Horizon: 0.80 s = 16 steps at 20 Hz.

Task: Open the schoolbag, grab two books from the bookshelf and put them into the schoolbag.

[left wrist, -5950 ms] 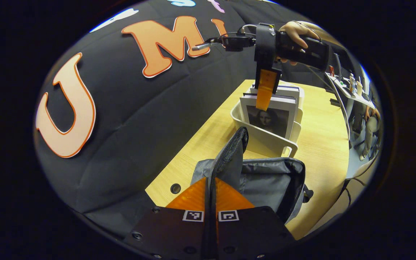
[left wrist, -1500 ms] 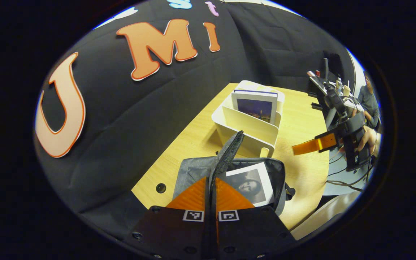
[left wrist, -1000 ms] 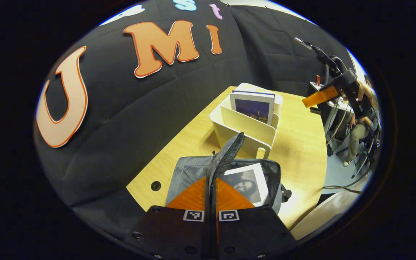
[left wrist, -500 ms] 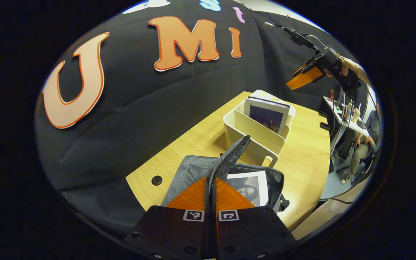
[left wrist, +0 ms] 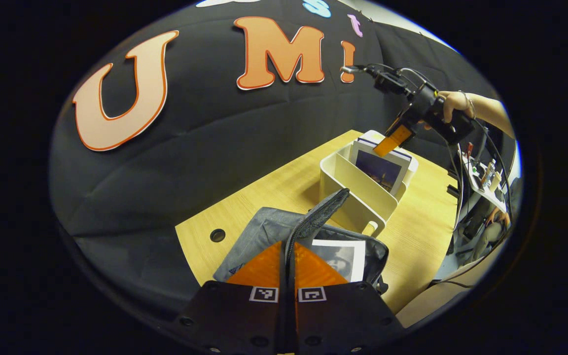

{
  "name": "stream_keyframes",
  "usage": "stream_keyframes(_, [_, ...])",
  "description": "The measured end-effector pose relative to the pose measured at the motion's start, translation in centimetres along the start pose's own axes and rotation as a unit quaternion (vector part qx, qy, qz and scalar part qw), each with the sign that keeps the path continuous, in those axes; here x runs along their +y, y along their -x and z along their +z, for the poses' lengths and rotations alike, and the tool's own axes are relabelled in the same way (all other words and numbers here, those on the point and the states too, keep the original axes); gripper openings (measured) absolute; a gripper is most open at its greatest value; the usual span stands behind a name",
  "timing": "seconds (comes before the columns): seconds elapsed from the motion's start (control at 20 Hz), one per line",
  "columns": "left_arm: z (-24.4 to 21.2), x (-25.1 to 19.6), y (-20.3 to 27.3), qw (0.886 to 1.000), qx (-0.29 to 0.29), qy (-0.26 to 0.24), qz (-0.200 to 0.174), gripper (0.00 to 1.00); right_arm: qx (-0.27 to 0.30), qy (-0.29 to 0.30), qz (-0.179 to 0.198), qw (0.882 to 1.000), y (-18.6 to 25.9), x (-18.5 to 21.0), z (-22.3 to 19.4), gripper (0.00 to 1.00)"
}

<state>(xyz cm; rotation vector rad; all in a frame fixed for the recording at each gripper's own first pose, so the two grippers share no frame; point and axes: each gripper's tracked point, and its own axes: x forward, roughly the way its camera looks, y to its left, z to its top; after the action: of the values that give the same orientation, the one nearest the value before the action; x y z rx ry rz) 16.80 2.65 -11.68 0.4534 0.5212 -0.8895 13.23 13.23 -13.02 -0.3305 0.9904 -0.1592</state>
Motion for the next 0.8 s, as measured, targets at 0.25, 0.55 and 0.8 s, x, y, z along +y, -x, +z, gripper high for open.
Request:
stream_keyframes(0.25, [0.1,0.0,-0.1,1.000,0.010,0.009,0.016,0.01,0.040,-0.013,0.014,0.999,-4.6,0.2,-1.0,0.94])
stream_keyframes(0.55, [0.1,0.0,-0.1,1.000,0.019,0.008,0.023,0.01,0.053,-0.041,0.042,0.997,-6.0,1.2,-1.7,0.41])
stream_keyframes(0.8, [0.2,-0.1,-0.2,1.000,0.019,0.006,0.021,0.01,0.043,-0.054,0.048,0.996,-2.6,0.7,-1.7,0.48])
